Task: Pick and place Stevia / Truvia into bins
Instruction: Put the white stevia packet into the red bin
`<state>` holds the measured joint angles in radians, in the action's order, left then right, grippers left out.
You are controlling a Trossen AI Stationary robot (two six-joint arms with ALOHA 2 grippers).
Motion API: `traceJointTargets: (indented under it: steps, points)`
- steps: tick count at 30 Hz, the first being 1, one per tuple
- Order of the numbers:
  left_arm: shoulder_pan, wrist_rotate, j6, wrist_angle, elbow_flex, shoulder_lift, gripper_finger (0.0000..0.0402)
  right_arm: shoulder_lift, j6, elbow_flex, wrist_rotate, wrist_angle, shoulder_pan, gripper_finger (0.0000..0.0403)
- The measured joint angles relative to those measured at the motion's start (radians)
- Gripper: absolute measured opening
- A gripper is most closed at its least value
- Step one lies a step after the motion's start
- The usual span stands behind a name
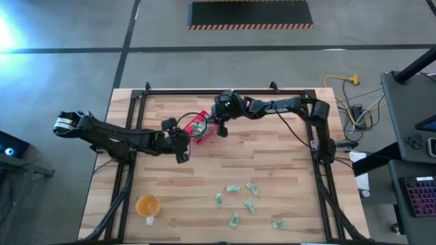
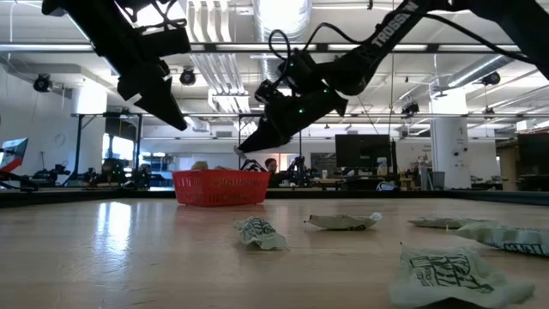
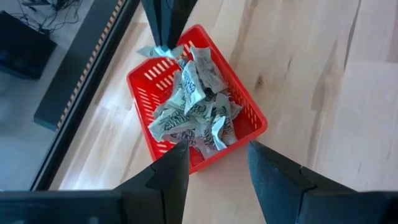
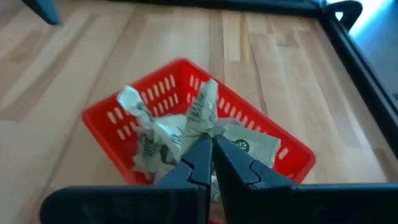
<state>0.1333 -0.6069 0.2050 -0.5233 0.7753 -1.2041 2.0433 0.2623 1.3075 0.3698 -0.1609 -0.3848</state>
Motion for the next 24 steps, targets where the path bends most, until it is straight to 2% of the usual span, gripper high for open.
traceJointTargets:
  steps: [7, 14, 17, 24]
  points:
    - [0.001, 0.0, -0.001, 0.011, 0.0, -0.001, 0.0147, 0.02, 0.0, 0.03, -0.001, 0.023, -0.005, 0.0021]
    - [0.001, 0.002, -0.001, 0.012, 0.0, -0.003, 0.0147, 0.009, 0.014, 0.02, 0.006, 0.026, -0.005, 0.0095]
    - [0.001, 0.007, -0.001, 0.021, 0.0, -0.003, 0.0147, -0.01, 0.042, 0.022, 0.012, 0.101, -0.005, 0.0125]
    - [0.006, 0.1, -0.073, 0.137, 0.0, -0.044, 0.0147, -0.169, 0.169, -0.012, 0.22, 0.378, 0.012, 0.0148]
